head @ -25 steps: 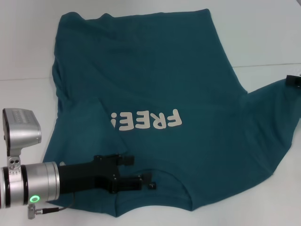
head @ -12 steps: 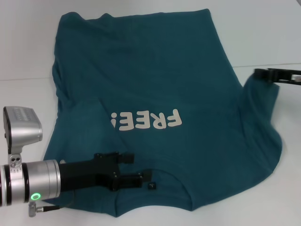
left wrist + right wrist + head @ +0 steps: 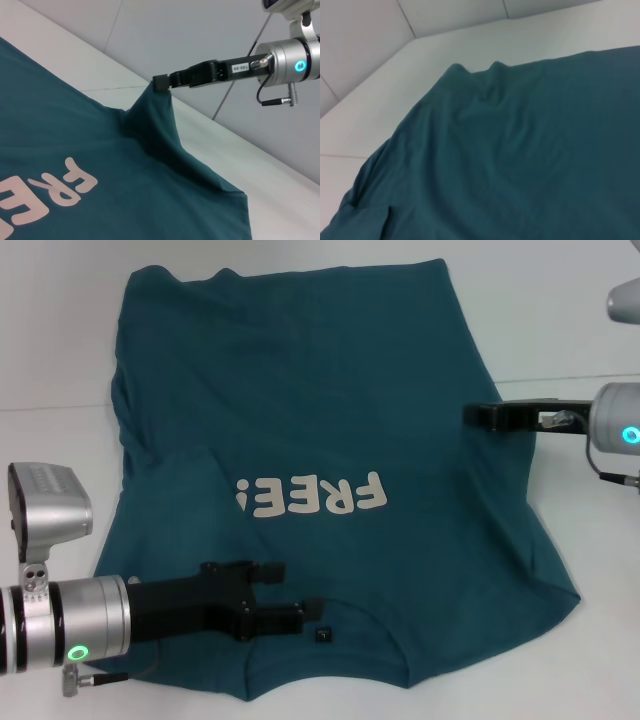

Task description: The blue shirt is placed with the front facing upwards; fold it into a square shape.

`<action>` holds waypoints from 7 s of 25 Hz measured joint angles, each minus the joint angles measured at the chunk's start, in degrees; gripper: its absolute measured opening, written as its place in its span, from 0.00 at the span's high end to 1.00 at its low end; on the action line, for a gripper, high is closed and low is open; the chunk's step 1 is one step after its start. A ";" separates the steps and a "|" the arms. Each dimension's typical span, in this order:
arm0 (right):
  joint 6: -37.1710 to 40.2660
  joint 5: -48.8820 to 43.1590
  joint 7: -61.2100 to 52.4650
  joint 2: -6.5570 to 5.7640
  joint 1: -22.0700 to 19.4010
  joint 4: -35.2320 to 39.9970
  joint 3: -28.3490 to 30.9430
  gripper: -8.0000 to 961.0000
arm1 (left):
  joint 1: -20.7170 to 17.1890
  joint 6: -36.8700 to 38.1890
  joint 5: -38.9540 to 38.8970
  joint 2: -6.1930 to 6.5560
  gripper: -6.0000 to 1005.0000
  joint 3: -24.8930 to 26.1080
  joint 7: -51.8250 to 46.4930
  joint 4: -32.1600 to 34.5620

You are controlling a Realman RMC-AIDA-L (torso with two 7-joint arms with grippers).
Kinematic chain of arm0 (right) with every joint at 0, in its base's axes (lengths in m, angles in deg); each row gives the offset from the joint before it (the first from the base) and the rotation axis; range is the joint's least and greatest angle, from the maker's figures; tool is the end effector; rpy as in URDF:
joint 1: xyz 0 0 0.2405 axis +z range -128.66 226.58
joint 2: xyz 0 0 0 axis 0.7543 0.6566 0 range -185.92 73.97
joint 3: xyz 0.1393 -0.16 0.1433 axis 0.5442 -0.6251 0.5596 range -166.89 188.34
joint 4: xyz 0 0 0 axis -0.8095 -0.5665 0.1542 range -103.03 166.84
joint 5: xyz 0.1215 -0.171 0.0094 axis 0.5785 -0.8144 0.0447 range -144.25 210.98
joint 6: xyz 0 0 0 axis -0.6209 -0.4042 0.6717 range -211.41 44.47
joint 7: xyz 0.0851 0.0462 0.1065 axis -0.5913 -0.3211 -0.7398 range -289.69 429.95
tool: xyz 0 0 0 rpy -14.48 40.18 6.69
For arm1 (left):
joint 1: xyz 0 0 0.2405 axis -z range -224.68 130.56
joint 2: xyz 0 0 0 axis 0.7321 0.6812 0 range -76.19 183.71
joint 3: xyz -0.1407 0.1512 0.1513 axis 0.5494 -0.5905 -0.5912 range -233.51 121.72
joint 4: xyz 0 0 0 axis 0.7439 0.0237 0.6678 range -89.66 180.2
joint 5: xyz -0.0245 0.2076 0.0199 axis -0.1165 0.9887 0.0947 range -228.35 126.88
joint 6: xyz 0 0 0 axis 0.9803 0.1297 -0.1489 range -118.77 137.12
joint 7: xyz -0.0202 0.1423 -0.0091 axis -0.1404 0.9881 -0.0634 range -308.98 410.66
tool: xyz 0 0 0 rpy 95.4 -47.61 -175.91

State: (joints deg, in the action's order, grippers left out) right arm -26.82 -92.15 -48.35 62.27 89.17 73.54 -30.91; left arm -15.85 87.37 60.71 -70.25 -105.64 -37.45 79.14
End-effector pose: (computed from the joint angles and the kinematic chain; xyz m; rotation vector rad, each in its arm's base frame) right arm 0.2559 0.4338 0.0300 -2.1629 1.1706 0.4470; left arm -0.2431 0.3273 -0.0644 -2.7332 -0.9132 -0.6719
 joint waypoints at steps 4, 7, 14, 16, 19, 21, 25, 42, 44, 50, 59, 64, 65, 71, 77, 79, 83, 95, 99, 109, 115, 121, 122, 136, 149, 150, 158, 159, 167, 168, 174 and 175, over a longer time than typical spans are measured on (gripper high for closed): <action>-1.51 0.05 1.34 0.61 0.55 -0.77 -1.81 0.89 | 0.12 -0.17 0.00 0.00 0.13 0.00 -0.02 -0.02; -2.25 0.29 1.96 1.10 0.57 -0.69 -2.59 0.75 | 0.18 -0.37 0.00 0.00 0.13 0.00 -0.03 -0.04; -2.59 1.56 1.12 0.53 -1.03 -0.48 -2.05 0.59 | 0.18 -0.61 0.00 0.08 0.13 0.00 -0.58 -0.12; -2.57 1.47 -0.06 0.18 -1.70 -0.83 -2.06 0.55 | 0.17 -0.65 0.00 0.09 0.13 0.00 -0.62 -0.12; -2.29 1.51 -2.02 -0.18 -2.88 -1.12 -2.05 0.46 | 0.19 -0.68 0.00 0.09 0.13 0.00 -0.66 -0.12; -1.97 1.51 -3.22 -0.29 -3.59 -1.20 -2.04 0.36 | 0.20 -0.69 0.00 0.09 0.13 0.00 -0.66 -0.12; -0.73 1.56 -4.07 -0.31 -4.90 -1.64 -2.04 0.23 | 0.22 -0.69 0.02 0.09 0.13 0.00 -0.66 -0.12; 0.20 1.77 -4.30 0.14 -7.67 -3.46 -1.51 0.15 | 0.29 -0.68 0.32 0.09 0.13 -0.44 -0.61 -0.12; 0.19 1.78 -4.17 0.22 -7.63 -3.68 -1.56 0.15 | 0.34 -0.68 0.16 0.09 0.13 -0.48 -0.60 -0.12; 0.77 1.78 -3.98 1.04 -6.74 -3.72 -1.91 0.15 | 0.34 -0.68 0.09 0.09 0.13 -0.47 -0.50 -0.10; 5.80 5.20 -1.19 1.31 -4.53 -5.40 -2.04 0.15 | 0.52 -0.68 0.08 0.09 0.13 -0.44 -0.48 -0.03; 4.56 5.50 -1.20 0.99 -4.77 -4.90 -1.31 0.15 | 0.60 -0.68 0.09 0.09 0.13 -0.43 -0.47 -0.03; 4.14 5.53 -1.33 0.84 -4.86 -4.76 -1.28 0.15 | 0.60 -0.68 0.09 0.09 0.13 -0.44 -0.45 -0.03; 0.38 5.29 -3.29 -0.18 -4.67 -4.88 -1.36 0.15 | 0.60 -0.68 0.05 0.09 0.13 -0.40 -0.39 -0.03; -1.50 3.35 -6.75 -1.15 -4.00 -5.23 -1.84 0.15 | 0.74 -0.68 0.01 0.09 0.13 -0.46 -0.39 -0.03; -1.94 1.96 -7.95 -1.23 -3.64 -5.24 -1.86 0.15 | 0.77 -0.68 0.00 0.09 0.13 -0.45 -0.35 -0.03; -3.10 -0.10 -9.32 -1.03 -2.77 -5.28 -1.87 0.15 | 0.92 -0.68 0.00 0.09 0.13 -0.44 -0.29 -0.03; -8.76 -2.51 -9.40 -0.19 -0.30 -8.63 -2.52 0.15 | 1.13 -0.68 0.00 0.09 0.13 -0.44 -0.32 0.11; -10.25 -2.54 -9.38 0.08 0.16 -8.97 -3.36 0.15 | 1.13 -0.68 0.00 0.09 0.13 -0.44 -0.32 0.08; -15.42 -1.73 -8.49 1.25 1.56 -9.92 -4.47 0.15 | 1.13 -0.68 0.00 0.08 0.13 -0.20 -0.25 -0.02; -17.71 3.69 -3.83 1.28 3.11 -12.43 -4.58 0.15 | 1.13 -0.78 0.00 0.09 0.13 -0.09 -0.21 0.05; -18.20 5.29 -2.68 1.28 3.97 -12.58 -4.68 0.15 | 1.13 -0.97 0.00 0.09 0.13 -0.01 -0.21 0.13; -18.39 5.34 -2.54 1.28 3.99 -12.42 -4.68 0.15 | 1.13 -1.06 0.00 0.08 0.13 0.01 -0.21 0.13; -16.37 9.41 0.04 0.43 1.96 -9.89 -4.06 0.15 | 1.13 -1.56 0.00 0.09 0.13 0.00 -0.28 0.10; -9.65 9.38 -0.31 0.68 -0.57 -10.37 -4.04 0.15 | 1.76 -1.56 0.00 0.08 0.13 -0.09 -0.48 0.05; -9.68 9.38 -0.31 0.66 -0.62 -10.40 -4.06 0.15 | 1.76 -1.56 0.00 0.08 0.13 -0.09 -0.48 0.05; -15.66 9.28 0.55 1.23 1.24 -11.49 -4.93 0.15 | 1.90 -1.56 0.00 0.08 0.13 -0.09 -0.51 0.09; -16.64 9.35 0.89 1.27 1.75 -12.11 -4.97 0.15 | 1.92 -1.56 0.00 0.08 0.13 -0.09 -0.50 0.08; -21.39 9.91 4.16 1.50 5.10 -15.79 -5.03 0.15 | 1.87 -1.56 0.00 0.08 0.13 0.00 -0.34 -0.03; -21.34 9.94 4.23 1.53 5.16 -15.76 -5.03 0.15 | 1.85 -1.56 0.00 0.08 0.13 0.01 -0.34 -0.03; -20.39 12.14 5.61 1.39 4.23 -15.08 -4.89 0.15 | 1.69 -1.56 0.00 0.08 0.13 0.00 -0.31 -0.04; -20.38 12.62 6.22 1.34 4.03 -15.02 -4.79 0.15 | 1.69 -1.56 0.00 0.08 0.13 0.00 -0.31 -0.04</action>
State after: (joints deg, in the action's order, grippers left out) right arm -47.20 -79.53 -42.13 63.61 93.20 58.52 -35.70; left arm -14.15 85.82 60.71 -70.17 -105.63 -37.76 79.11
